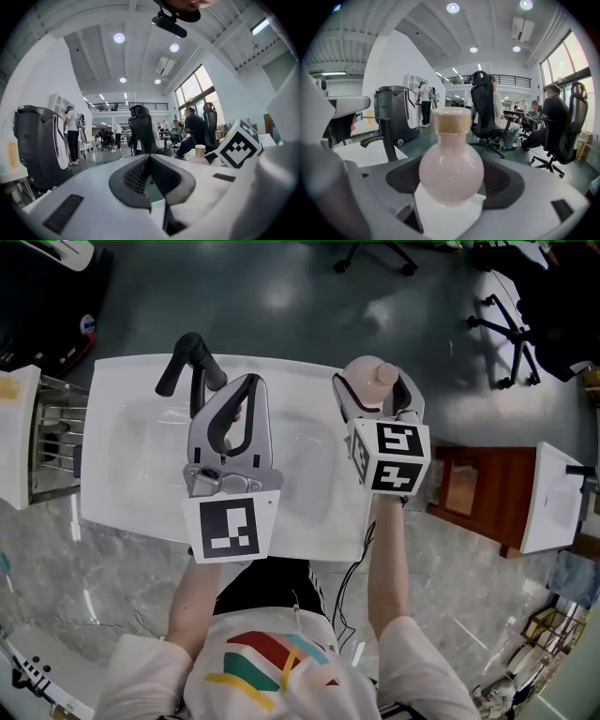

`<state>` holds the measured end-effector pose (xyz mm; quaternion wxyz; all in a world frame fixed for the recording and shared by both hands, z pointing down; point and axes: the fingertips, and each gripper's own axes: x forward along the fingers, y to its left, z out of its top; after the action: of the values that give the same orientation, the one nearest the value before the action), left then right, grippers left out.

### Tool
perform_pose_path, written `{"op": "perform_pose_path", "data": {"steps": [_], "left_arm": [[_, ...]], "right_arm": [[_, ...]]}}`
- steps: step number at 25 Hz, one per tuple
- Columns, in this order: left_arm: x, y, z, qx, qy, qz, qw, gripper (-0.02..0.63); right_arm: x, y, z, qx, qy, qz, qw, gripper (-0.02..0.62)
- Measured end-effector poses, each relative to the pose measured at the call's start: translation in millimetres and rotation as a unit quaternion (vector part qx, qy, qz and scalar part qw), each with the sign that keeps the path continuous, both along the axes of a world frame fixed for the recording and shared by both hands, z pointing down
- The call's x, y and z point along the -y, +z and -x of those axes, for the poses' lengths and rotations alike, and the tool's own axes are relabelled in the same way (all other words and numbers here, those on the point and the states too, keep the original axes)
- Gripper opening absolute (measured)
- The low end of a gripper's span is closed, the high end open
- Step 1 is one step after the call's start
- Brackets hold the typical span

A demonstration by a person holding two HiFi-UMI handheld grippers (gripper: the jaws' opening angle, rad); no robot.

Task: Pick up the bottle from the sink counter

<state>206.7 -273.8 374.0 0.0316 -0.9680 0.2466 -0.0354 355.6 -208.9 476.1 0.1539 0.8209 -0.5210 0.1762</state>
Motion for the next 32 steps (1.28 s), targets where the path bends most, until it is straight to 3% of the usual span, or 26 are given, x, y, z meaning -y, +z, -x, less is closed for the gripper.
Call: {"op": "perform_pose_path", "data": {"steps": [7,11,16,25,32], "left_arm": [[5,-65,31,-0.035,-0.032,-0.039,0.9981,0.018],[21,-97,77,-0.048,-0.082,-0.037,0.9948,0.018],[30,-133,145,-0.072,-0.151,-0.043,0.9850,0.018],[21,-165,252,-0.090,-0.244,-0.061,0.9635,0.018],[6,-167,314,-0.084,-0.309,-0.068,0.9451,0.018]], "right_arm": [[4,-102,41,-0.039,-0.041,-0.066,0.996,0.383],[22,-159,93,-0.060,-0.083,-0.118,0.988,0.383],[40,-212,174,-0.090,-0.167,-0.162,0.969,0.383],[50,-245,307,-0.095,-0.280,-0.211,0.932,0.383],[40,-244,369,-0.065,-0.344,-0.222,0.910,0.383]]}}
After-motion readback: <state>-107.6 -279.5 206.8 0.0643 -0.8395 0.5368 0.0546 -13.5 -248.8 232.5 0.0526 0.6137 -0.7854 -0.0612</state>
